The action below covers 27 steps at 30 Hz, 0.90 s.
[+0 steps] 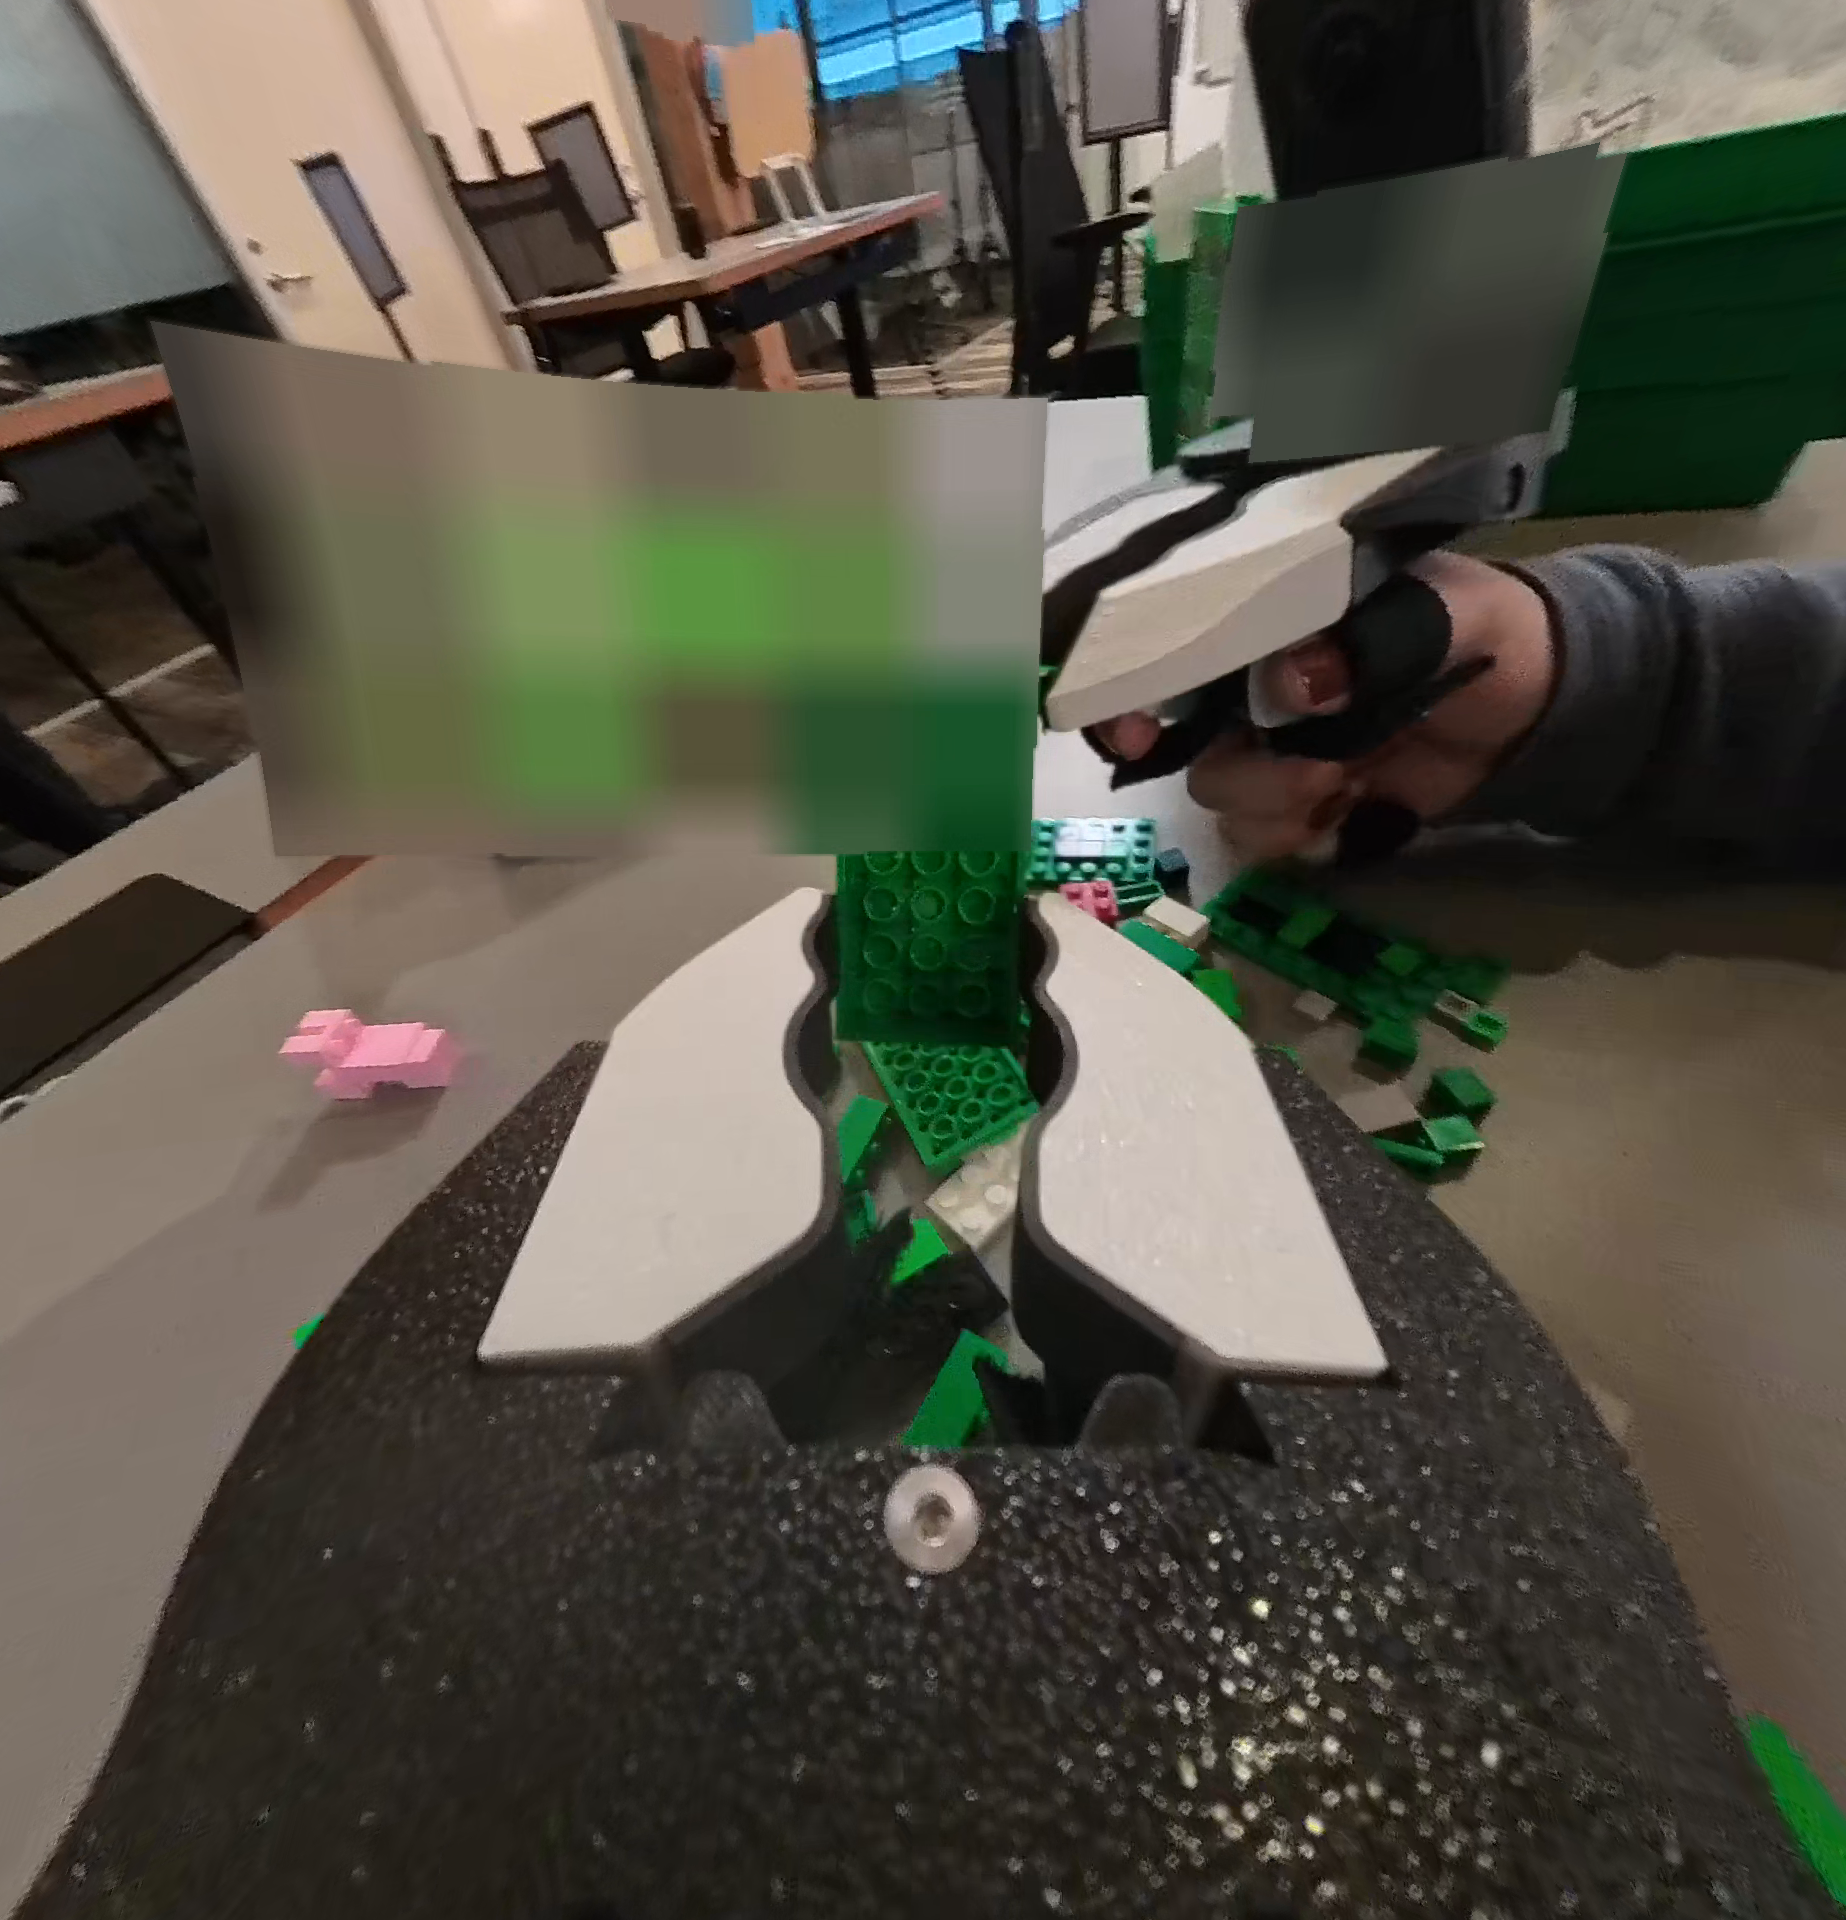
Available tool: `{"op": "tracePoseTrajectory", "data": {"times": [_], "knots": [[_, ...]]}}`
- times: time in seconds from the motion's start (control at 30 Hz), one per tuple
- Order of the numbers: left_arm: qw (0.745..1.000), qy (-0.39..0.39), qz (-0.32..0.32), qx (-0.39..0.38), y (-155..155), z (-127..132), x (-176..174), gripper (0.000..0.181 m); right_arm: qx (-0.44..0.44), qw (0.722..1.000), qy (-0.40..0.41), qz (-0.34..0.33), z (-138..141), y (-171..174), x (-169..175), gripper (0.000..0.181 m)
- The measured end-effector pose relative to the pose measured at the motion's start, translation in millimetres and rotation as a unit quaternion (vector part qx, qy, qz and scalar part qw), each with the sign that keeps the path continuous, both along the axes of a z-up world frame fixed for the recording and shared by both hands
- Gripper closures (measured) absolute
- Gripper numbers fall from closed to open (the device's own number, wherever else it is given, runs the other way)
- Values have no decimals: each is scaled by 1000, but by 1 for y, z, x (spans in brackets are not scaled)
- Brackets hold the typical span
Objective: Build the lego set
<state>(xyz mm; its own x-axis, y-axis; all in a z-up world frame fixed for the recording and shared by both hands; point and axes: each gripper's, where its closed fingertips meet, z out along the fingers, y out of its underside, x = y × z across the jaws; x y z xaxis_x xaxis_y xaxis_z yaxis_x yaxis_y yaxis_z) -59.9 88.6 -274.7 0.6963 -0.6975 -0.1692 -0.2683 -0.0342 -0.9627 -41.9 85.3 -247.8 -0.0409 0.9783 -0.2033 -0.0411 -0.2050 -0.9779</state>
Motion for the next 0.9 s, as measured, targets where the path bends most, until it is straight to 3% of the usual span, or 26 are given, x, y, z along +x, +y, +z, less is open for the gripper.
{"op": "tracePoseTrajectory", "data": {"times": [0.27,0.4,0.53,0.6,0.77,0.9], "knots": [[997,11,-57,-48,-11,-12,5,148,22,997,-56,39,-15,-6,5,179],[997,25,-48,-61,-9,-18,3,148,35,996,-85,9,-21,2,7,179],[995,39,-54,-69,-11,-23,4,148,82,978,-190,-41,-46,17,16,179],[994,34,-70,-82,-15,-25,8,148,97,971,-214,-34,-52,14,17,178],[972,-67,-180,-132,-39,-11,28,148,32,986,-155,45,-35,-13,4,117],[913,-189,-297,-206,-66,11,36,148,25,991,-53,119,-9,-39,3,124]]}}
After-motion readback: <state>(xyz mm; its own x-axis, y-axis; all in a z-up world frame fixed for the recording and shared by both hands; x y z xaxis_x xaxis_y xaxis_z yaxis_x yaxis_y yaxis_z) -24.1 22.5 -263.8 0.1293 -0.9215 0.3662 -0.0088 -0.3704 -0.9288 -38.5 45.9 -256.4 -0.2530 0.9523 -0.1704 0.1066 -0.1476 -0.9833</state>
